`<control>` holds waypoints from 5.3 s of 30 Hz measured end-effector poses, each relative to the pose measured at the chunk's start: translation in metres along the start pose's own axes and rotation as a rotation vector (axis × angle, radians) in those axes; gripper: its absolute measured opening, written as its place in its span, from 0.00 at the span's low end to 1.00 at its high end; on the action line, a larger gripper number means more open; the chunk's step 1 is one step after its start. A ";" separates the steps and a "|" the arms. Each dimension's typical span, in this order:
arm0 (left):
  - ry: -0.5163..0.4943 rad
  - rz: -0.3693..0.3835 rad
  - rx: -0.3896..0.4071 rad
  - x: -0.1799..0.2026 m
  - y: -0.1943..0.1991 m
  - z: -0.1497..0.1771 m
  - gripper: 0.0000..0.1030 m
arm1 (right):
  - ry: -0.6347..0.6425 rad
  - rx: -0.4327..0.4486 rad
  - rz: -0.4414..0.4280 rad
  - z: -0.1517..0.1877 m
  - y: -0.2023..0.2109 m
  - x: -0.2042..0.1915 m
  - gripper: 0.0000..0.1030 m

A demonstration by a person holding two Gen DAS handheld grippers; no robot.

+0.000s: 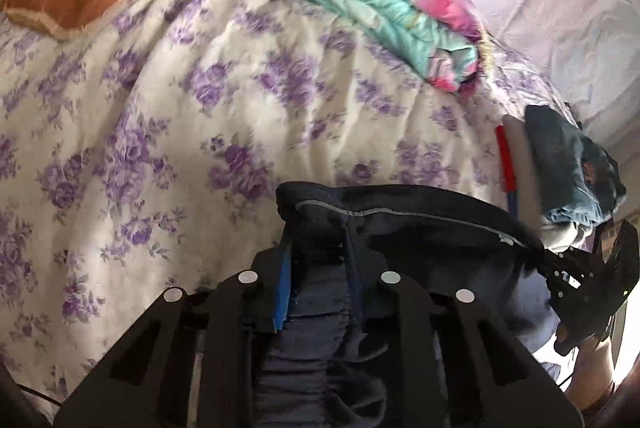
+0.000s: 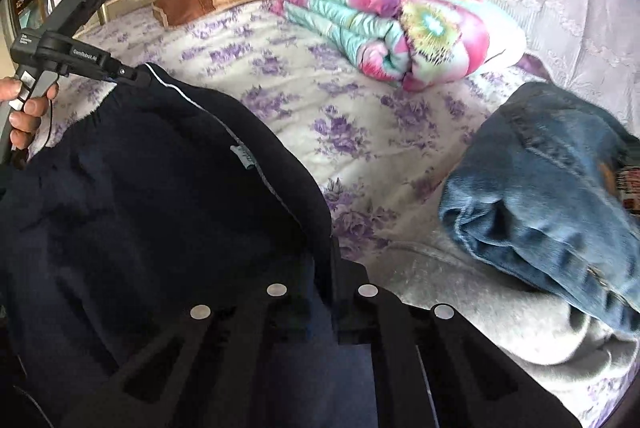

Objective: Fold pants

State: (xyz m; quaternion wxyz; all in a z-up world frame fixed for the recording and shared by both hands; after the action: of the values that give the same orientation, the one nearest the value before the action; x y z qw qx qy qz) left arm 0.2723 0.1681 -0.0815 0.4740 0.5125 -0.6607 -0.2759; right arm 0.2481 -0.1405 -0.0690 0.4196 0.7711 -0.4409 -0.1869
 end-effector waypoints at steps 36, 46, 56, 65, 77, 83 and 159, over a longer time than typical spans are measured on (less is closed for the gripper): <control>0.157 0.230 0.008 -0.046 0.121 0.224 0.27 | 0.092 0.223 -0.148 0.180 0.102 -0.192 0.07; 0.266 0.431 0.094 0.004 0.131 0.221 0.70 | 0.036 0.287 -0.147 0.187 0.098 -0.189 0.07; 0.329 0.183 0.117 -0.019 0.100 0.181 0.72 | 0.040 0.302 -0.144 0.190 0.101 -0.190 0.07; 0.151 0.097 0.288 -0.024 0.151 0.163 0.41 | 0.036 0.446 -0.181 0.156 0.176 -0.196 0.07; 0.095 -0.053 0.184 -0.074 0.103 0.223 0.57 | 0.068 0.201 -0.206 0.205 0.106 -0.231 0.16; 0.100 -0.054 0.254 -0.064 0.155 0.234 0.55 | -0.054 0.366 -0.029 0.196 0.167 -0.180 0.68; 0.224 0.137 0.187 -0.049 0.115 0.210 0.48 | -1.161 0.580 0.223 0.442 0.266 -0.004 0.12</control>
State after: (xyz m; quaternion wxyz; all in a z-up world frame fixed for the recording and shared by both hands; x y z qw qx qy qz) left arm 0.0350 0.2259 -0.0841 0.5125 0.5357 -0.6600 -0.1214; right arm -0.1844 -0.4191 -0.1083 -0.0943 0.5767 -0.7053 -0.4015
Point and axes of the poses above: each gripper's, at about its wrist camera, not at the fingertips, and y roughly against the way its jaws point, x to its right, z to its underside, the point moved 7 cm from there along -y, roughly the way its jaws point
